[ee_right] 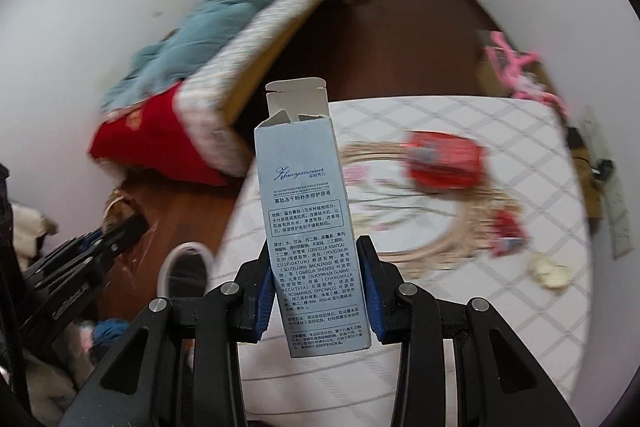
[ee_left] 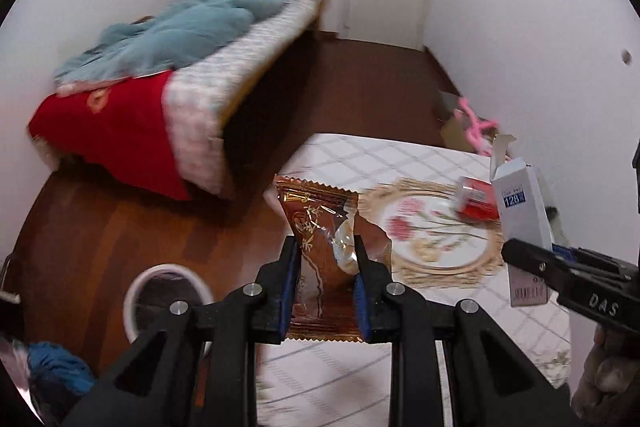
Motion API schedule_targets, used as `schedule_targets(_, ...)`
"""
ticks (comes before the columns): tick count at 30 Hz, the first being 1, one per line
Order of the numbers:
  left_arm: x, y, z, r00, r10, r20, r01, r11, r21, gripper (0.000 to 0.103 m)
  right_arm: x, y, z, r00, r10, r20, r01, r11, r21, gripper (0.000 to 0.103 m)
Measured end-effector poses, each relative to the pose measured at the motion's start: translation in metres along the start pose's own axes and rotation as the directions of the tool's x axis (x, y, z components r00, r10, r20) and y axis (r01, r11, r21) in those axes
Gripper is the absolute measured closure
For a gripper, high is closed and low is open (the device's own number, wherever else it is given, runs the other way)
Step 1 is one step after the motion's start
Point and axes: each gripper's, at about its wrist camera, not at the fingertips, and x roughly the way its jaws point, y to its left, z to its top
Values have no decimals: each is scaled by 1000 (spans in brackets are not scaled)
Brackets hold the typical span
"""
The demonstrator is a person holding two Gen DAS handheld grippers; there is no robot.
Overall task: Collect trash
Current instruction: 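Carry both items to the white bin and open both tools to drop them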
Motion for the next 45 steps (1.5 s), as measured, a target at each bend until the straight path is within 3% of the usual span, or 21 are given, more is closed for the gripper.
schedule_targets(4,-6,73,-10,997,81,-8,-81,994,-78,82,23,75,-10,996,83,-33,-85,994,-73,63)
schedule_targets(9,13,157,-34,986,149,-71,-159,972,-170,82,86,171,-28,977,154,-146,-176,972,-156,63)
schedule_targets(17,84,271,-82,956,179,-234,-246,922,-300,82,217,283,-67,935,114,-337,-204,948,-246,63)
schedule_targets(23,149,334,-107,940,44,-339,-194,884,-426,79,325,320,-93,879,42,-476,-185,948,-257,63)
schedule_targets(28,194,366,-123,911,-99,-401,-146,832,-536,78,398,335,-103,835,-6,-549,-159,954,-253,63)
schedule_targets(30,201,376,-126,905,-101,-412,-161,817,-554,72,424,342,-103,820,-30,-572,-153,951,-269,63)
schedule_targets(32,201,382,-130,905,-93,-416,-179,803,-568,47,442,347,-103,808,-34,-588,-161,948,-275,63)
schedule_targets(35,191,394,-139,907,-95,-409,-188,780,-596,33,462,352,-100,796,-24,-604,-184,942,-280,62)
schedule_targets(36,190,396,-142,906,-91,-413,-197,774,-602,28,467,353,-97,792,-20,-611,-193,940,-280,60)
schedule_targets(37,188,398,-144,903,-82,-423,-210,772,-600,9,465,356,-97,791,-14,-612,-200,939,-280,44)
schedule_targets(38,184,401,-149,900,-65,-430,-230,768,-597,1,467,358,-97,788,2,-616,-215,938,-272,35)
schedule_targets(39,180,402,-151,901,-51,-431,-242,765,-597,1,469,358,-97,786,14,-617,-224,938,-265,21)
schedule_targets(42,166,402,-157,899,-14,-437,-274,760,-590,1,467,355,-95,790,25,-613,-230,938,-258,14)
schedule_targets(45,151,396,-161,898,32,-438,-302,770,-562,1,459,350,-96,791,28,-611,-231,939,-256,0)
